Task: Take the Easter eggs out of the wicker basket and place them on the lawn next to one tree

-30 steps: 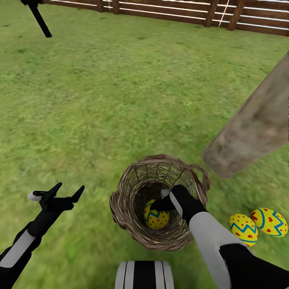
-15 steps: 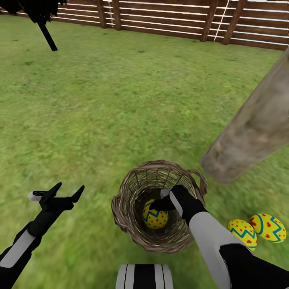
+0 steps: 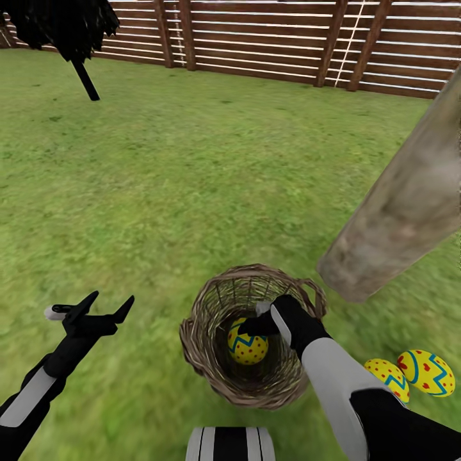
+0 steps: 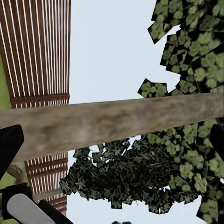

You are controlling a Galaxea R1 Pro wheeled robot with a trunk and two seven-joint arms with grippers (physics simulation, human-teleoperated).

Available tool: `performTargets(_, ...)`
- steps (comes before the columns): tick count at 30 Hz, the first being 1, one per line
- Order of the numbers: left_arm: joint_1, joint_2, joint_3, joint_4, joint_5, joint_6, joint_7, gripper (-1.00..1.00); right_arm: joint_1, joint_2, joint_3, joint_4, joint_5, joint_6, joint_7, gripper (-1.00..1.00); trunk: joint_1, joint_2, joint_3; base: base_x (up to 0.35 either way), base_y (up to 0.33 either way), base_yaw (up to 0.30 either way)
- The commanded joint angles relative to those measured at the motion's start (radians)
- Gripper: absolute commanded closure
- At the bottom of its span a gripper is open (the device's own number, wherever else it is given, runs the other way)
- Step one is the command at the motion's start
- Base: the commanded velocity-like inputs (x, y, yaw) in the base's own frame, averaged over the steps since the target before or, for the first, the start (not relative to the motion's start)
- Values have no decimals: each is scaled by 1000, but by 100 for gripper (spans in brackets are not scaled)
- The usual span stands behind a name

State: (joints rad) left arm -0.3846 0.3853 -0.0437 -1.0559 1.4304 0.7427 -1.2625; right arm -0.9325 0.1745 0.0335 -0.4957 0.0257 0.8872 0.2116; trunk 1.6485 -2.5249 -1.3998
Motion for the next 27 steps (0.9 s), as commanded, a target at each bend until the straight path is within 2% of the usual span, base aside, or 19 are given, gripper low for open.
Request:
performTargets(1, 0, 1, -4, 0, 9, 9, 0, -100, 0, 0, 1, -1, 3, 4, 3, 100, -1, 0, 3, 0, 0, 0)
performTargets(12, 0, -8, -6, -12, 7, 9, 5, -100, 0, 0, -1, -3, 3, 4, 4, 100, -5, 3, 46, 0, 0, 0)
performTargets(16, -9, -7, -6, -41, 6, 13, 5, -100, 0, 0, -1, -1, 2, 6, 4, 100, -7, 4, 61, 0, 0, 0)
performTargets(17, -11, -5, -6, -55, -15, 17, 5, -100, 0, 0, -1, -1, 2, 6, 4, 100, -8, 4, 65, 0, 0, 0)
performTargets(20, -19, -2, -4, -124, -158, 28, 2, -100, 0, 0, -1, 1, 2, 6, 5, 100, -9, 4, 77, 0, 0, 0)
performTargets(27, -20, 0, -2, -133, -168, 29, 2, -100, 0, 0, -1, 2, 3, 5, 8, 100, -12, 6, 104, -53, 0, 0)
